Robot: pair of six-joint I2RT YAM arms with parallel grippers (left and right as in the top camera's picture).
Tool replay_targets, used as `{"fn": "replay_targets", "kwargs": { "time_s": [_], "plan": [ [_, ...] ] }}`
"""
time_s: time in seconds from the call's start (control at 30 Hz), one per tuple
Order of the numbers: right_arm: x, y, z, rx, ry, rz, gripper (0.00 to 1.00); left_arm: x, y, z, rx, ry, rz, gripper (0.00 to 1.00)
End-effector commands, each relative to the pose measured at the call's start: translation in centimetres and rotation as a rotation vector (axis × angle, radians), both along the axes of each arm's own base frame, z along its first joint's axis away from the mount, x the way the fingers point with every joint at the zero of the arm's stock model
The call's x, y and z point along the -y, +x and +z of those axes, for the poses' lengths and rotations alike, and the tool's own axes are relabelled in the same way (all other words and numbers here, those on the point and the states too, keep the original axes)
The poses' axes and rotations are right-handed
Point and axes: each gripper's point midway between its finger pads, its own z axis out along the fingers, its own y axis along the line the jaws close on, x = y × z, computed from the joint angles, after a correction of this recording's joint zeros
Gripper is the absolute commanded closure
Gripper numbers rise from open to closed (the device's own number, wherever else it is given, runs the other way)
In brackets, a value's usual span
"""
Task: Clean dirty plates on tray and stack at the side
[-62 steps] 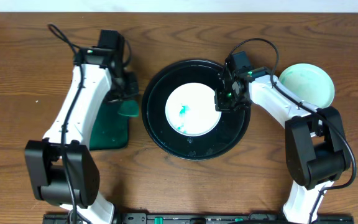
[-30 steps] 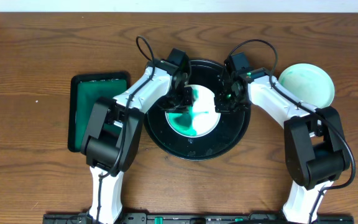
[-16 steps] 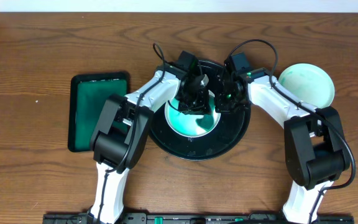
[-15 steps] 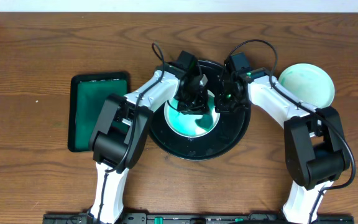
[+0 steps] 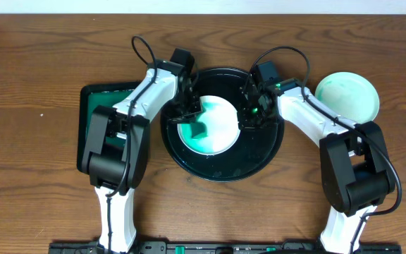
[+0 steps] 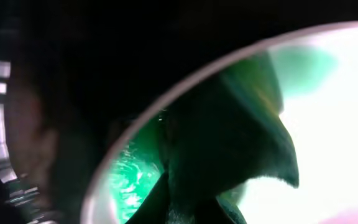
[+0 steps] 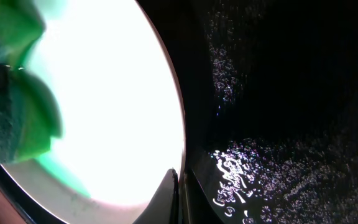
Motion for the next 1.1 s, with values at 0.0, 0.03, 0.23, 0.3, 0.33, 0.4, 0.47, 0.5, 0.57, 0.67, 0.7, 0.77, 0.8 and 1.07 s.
{"fn": "replay_targets", "kwargs": {
  "time_s": [0.0, 0.03, 0.23, 0.3, 0.33, 0.4, 0.47, 0.5, 0.57, 0.67, 0.7, 0.77, 0.8, 1.07],
  "plan": [
    [0.3, 0.1, 0.3, 0.014, -0.015, 0.003, 0.99, -9.6, -0.7, -3.2, -0.02, 0.473, 0.009, 0.93],
    [0.3, 0.1, 0.3, 0.014, -0.015, 0.003, 0.99, -10.2, -0.9, -2.9, -0.02, 0.511, 0.017, 0.93],
    [0.3, 0.2, 0.3, 0.017, -0.014, 0.003, 0.99, -9.4, -2.5, -2.8, -0.086, 0.491, -0.025, 0.93],
    [0.3, 0.2, 0.3, 0.018, -0.013, 0.003, 0.99, -6.7, -3.3, -3.2, -0.123, 0.35, -0.111, 0.93],
    [0.3, 0.2, 0.3, 0.018, -0.014, 0.003, 0.99, -5.1, -3.8, -3.4, -0.138, 0.272, -0.149, 0.93],
    [0.3, 0.2, 0.3, 0.017, -0.014, 0.003, 0.99, -1.7, -4.7, -3.3, -0.158, 0.106, -0.235, 0.93],
    [0.3, 0.2, 0.3, 0.017, -0.014, 0.003, 0.99, 1.6, -5.7, -2.9, -0.168, -0.041, -0.307, 0.93],
    [0.3, 0.2, 0.3, 0.016, -0.014, 0.003, 0.99, 3.1, -6.1, -2.7, -0.169, -0.099, -0.333, 0.93],
    [0.3, 0.2, 0.3, 0.017, -0.014, 0.003, 0.99, 5.2, -6.6, -2.4, -0.163, -0.166, -0.362, 0.93],
    [0.3, 0.2, 0.3, 0.016, -0.014, 0.003, 0.99, 8.0, -7.2, -2.1, -0.145, -0.235, -0.405, 0.93],
    [0.3, 0.2, 0.3, 0.016, -0.014, 0.003, 0.99, 8.6, -7.3, -2.0, -0.138, -0.248, -0.416, 0.93],
    [0.3, 0.1, 0.3, 0.015, -0.014, 0.003, 0.99, 9.6, -7.4, -2.0, -0.128, -0.261, -0.423, 0.93],
    [0.3, 0.1, 0.3, 0.015, -0.014, 0.003, 0.99, 9.9, -7.4, -2.0, -0.122, -0.267, -0.428, 0.93],
    [0.2, 0.3, 0.4, 0.023, -0.011, 0.003, 0.86, 9.9, -5.7, -2.0, -0.094, -0.281, -0.325, 0.93]
  ]
}}
